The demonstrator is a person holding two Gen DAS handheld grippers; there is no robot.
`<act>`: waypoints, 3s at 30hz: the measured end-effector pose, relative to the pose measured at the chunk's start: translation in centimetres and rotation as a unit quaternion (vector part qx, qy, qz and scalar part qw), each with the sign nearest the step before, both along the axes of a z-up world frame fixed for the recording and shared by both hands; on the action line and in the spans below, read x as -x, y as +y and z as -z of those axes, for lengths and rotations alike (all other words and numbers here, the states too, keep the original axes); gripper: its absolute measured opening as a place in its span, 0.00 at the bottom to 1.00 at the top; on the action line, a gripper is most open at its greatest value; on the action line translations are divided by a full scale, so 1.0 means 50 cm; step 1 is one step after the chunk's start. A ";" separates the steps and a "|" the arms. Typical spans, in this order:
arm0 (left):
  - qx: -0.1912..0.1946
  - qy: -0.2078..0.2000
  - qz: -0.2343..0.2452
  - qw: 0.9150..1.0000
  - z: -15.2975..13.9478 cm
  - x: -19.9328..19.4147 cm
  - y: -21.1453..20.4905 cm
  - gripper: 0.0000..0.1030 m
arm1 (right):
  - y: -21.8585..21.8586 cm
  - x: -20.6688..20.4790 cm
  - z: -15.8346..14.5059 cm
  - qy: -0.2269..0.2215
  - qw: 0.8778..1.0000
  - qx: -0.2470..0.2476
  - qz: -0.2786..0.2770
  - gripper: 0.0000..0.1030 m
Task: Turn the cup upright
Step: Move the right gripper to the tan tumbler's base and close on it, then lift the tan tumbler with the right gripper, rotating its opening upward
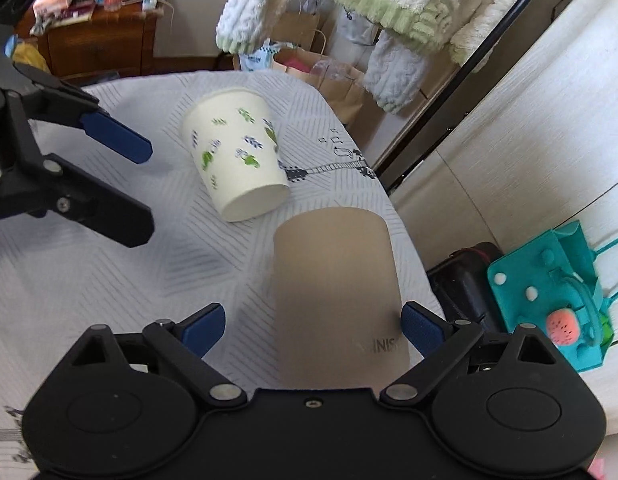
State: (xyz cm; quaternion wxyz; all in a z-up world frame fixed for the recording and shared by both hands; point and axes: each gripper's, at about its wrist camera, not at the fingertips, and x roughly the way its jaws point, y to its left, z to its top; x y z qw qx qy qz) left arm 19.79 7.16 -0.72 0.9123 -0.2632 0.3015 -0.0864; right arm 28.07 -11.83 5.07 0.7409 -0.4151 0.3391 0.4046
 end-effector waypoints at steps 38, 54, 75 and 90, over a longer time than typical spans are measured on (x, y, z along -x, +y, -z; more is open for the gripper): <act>0.022 -0.011 0.009 1.000 -0.006 0.132 0.014 1.00 | 0.046 0.082 -0.049 0.025 0.992 0.001 0.120 0.79; 0.054 -0.004 0.064 0.996 0.008 0.189 -0.009 1.00 | -0.009 0.229 -0.085 0.060 0.986 0.107 0.113 0.79; 0.069 0.003 0.022 0.997 0.021 0.224 0.063 1.00 | 0.073 0.177 -0.008 0.121 0.985 0.055 0.110 0.79; 0.074 0.030 0.045 0.996 0.025 0.206 0.017 1.00 | 0.028 0.142 0.017 0.142 0.981 0.000 0.130 0.80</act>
